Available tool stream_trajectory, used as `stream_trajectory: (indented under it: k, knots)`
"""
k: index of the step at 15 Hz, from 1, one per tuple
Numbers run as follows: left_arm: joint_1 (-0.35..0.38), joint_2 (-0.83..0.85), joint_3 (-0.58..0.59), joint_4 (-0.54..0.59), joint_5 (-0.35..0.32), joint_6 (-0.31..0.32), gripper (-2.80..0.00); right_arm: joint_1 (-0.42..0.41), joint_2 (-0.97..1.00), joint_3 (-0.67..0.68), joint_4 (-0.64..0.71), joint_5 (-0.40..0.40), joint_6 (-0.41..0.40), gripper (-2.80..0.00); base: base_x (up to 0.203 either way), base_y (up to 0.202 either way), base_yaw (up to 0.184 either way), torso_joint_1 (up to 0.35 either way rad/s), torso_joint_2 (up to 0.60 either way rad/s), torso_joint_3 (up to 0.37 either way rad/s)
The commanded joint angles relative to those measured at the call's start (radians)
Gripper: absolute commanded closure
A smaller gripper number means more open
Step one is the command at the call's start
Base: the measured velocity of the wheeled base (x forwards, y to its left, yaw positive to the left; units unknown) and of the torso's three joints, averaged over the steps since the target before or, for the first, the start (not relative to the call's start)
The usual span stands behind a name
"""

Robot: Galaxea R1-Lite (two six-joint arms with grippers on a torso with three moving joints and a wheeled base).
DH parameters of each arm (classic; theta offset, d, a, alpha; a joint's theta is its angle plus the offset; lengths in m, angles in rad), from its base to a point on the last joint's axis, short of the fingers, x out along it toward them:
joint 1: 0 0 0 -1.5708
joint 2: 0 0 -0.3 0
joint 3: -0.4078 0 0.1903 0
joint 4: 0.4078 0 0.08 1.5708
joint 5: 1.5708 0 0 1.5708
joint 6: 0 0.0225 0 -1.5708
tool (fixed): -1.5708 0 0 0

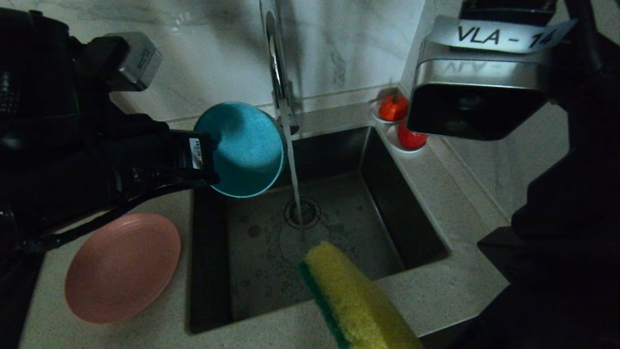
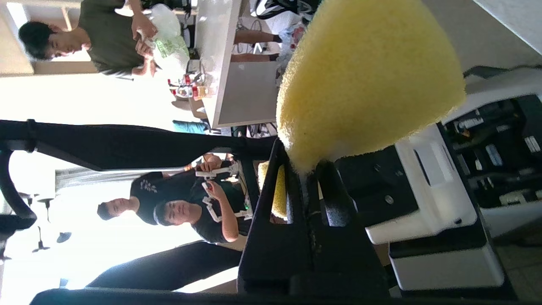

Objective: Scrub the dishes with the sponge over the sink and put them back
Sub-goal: Wipe the bowl

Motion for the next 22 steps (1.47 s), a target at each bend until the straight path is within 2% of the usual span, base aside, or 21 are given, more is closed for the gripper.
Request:
stream_trajectory:
  k: [1,4,9,12,14,17,22]
  knots:
    - [-0.039,0.022,-0.002,-0.009,0.025,-0.009,0.00,0.031,0.013,0.000,-0.006,0.004,0.003,0.00,0.000,0.000,0.000,0.000,0.00,0.000]
    - [-0.079,0.048,-0.005,-0.023,0.068,-0.020,0.00,0.067,0.027,0.000,-0.008,0.003,0.009,0.00,0.000,0.000,0.000,0.000,0.00,0.000]
    - [-0.102,0.105,-0.058,-0.086,0.121,-0.020,0.00,0.074,0.075,0.001,-0.033,-0.005,0.012,0.00,0.000,0.000,0.000,0.000,0.00,0.000]
    - [-0.103,0.120,-0.055,-0.107,0.120,-0.038,0.00,0.076,0.095,0.000,-0.058,-0.005,0.015,0.00,0.000,0.000,0.000,0.000,0.00,0.000]
    - [-0.103,0.128,-0.048,-0.144,0.114,-0.056,0.00,0.074,0.103,0.000,-0.068,-0.005,0.046,0.00,0.000,0.000,0.000,0.000,0.00,0.000]
    - [-0.103,0.133,-0.057,-0.207,0.110,-0.065,0.00,0.070,0.120,0.000,-0.082,-0.005,0.049,0.00,0.000,0.000,0.000,0.000,0.00,0.000]
    - [-0.116,0.116,-0.045,-0.212,0.107,-0.083,0.00,0.053,0.154,0.000,-0.089,-0.001,0.050,0.00,0.000,0.000,0.000,0.000,0.00,0.000]
